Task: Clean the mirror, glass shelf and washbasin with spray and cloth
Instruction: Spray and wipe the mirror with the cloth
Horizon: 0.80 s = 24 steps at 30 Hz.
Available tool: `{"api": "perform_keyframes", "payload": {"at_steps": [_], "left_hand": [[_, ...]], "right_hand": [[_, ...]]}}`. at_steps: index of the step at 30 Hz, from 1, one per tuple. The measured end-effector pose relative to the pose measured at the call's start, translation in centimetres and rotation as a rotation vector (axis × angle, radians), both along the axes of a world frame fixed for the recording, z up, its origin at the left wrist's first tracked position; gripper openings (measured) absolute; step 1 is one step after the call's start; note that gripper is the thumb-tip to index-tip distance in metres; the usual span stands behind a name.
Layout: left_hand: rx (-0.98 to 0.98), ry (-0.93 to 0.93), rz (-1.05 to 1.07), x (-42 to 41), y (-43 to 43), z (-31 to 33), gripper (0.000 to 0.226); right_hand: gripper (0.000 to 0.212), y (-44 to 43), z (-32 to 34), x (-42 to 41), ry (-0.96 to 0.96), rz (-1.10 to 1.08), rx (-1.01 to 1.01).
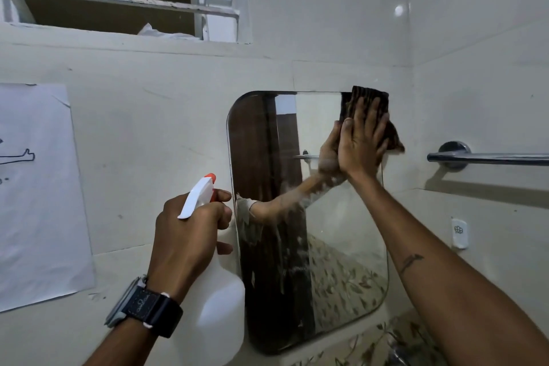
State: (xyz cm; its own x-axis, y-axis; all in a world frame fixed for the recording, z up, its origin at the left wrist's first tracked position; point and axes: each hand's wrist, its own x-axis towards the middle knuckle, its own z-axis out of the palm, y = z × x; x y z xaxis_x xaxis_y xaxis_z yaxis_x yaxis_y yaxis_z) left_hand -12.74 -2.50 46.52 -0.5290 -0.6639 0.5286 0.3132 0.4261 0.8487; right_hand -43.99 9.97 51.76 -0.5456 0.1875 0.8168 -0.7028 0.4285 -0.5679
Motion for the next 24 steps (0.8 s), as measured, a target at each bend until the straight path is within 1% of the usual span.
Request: {"api": "perform_keyframes", "payload": {"at_steps": [2, 4, 6, 9, 11, 16, 18, 20, 22, 24], "left_hand": [[0.01, 0.016, -0.012, 0.0, -0.3, -0.3, 0.037], [0.001, 0.02, -0.019, 0.1, -0.4, -0.5, 0.043], [0.009, 0.032, -0.017, 0.3, -0.7, -0.7, 0.047], [0.014, 0.036, 0.0, 0.9, -1.3, -1.0, 0.045], [0.019, 0.036, 0.005, 1.5, -1.6, -1.2, 0.047], [0.027, 0.029, 0.032, 2.8, -1.8, -1.6, 0.047], [0.026, 0.04, 0.032, 3.0, -1.6, -1.7, 0.045], [0.024, 0.033, 0.024, 3.1, -1.4, -1.9, 0.045], [0.032, 0.03, 0.007, 3.2, -1.1, -2.0, 0.05], [0.033, 0.025, 0.0, 3.0, -0.8, -2.1, 0.054]], "right_hand": [[0.056, -1.9, -0.3, 2.2, 0.069, -0.021, 0.028], [0.058, -4.5, -0.8, 5.5, 0.168, -0.026, 0.087], [0.058, -7.6, -1.4, 9.2, 0.265, 0.017, 0.169], [0.057, -11.8, -2.4, 14.1, 0.367, 0.062, 0.284], [0.056, -13.1, -2.9, 15.6, 0.359, 0.075, 0.288], [0.056, -12.5, -3.9, 15.6, 0.356, 0.059, 0.31], [0.057, -12.3, -5.9, 15.8, 0.333, 0.078, 0.334], [0.058, -12.2, -9.3, 16.1, 0.287, 0.081, 0.365], [0.059, -12.1, -12.4, 16.2, 0.261, 0.077, 0.393], [0.059, -12.1, -13.8, 15.9, 0.255, 0.089, 0.407]]}}
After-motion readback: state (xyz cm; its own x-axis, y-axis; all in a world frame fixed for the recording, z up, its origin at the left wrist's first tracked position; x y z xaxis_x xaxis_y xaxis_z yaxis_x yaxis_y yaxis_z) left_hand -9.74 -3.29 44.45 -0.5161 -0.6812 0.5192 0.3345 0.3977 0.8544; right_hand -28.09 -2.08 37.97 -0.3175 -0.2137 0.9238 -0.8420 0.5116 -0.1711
